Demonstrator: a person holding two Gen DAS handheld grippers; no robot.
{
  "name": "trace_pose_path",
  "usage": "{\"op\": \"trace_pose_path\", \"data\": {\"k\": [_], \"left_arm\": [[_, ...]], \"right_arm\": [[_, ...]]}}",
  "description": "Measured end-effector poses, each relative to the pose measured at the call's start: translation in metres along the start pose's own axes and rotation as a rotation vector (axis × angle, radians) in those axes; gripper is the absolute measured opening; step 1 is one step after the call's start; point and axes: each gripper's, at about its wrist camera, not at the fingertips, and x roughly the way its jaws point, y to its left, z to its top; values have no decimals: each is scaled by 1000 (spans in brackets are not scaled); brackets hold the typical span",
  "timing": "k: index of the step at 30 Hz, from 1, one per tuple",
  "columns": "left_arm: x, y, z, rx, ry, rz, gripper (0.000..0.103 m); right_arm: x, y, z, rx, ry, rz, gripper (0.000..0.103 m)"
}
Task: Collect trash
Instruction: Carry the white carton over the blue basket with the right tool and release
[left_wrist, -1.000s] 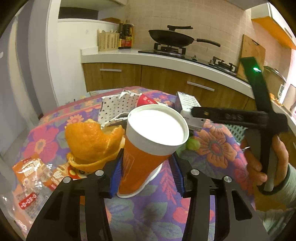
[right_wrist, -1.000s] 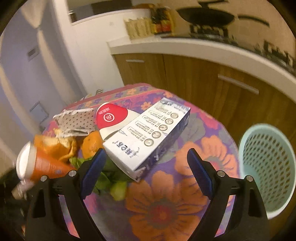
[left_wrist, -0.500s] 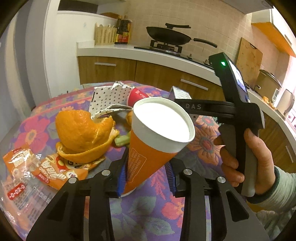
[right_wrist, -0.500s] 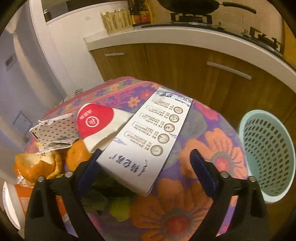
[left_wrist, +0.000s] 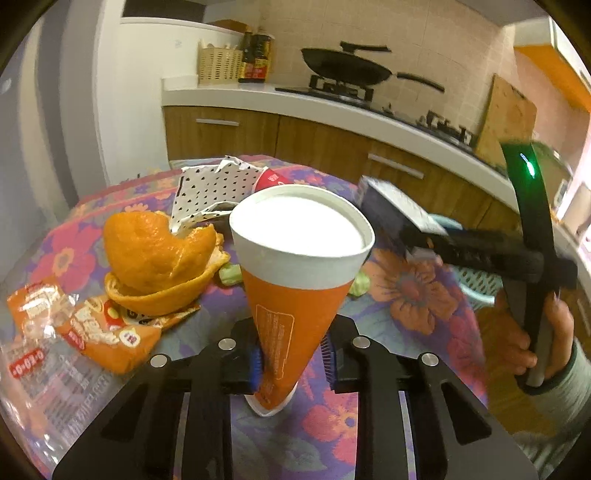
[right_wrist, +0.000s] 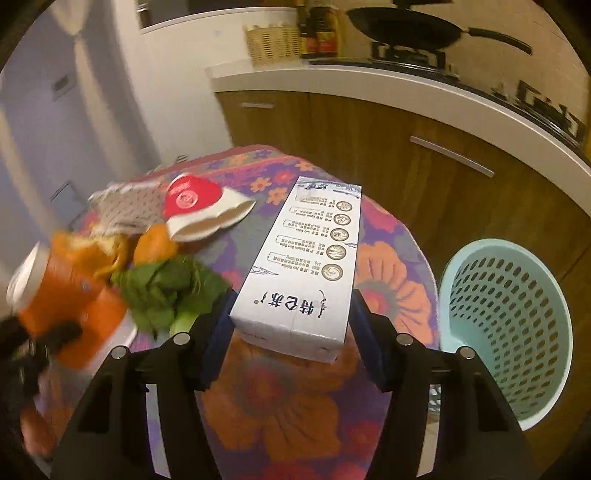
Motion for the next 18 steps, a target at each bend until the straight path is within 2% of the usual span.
{"op": "trace_pose_path", "data": {"k": [4, 8, 12, 15, 18], "left_arm": [[-17, -6, -3, -24, -45, -20, 21], [-25, -15, -1, -24, -64, -50, 21], [-25, -24, -1, -17, -68, -36, 21], [-25, -27, 0, -18, -64, -41, 21], [-24, -31, 5, -11, -63, -41, 21]], "right_arm": [[-21, -6, -24, -116, -7, 39, 56], [-27, -4, -43, -199, 8, 6, 56], [-22, -6, -50, -175, 52, -3, 57], [-18, -14, -47, -101, 71, 1, 71], [-13, -18, -39, -6, 57, 11, 73]]}}
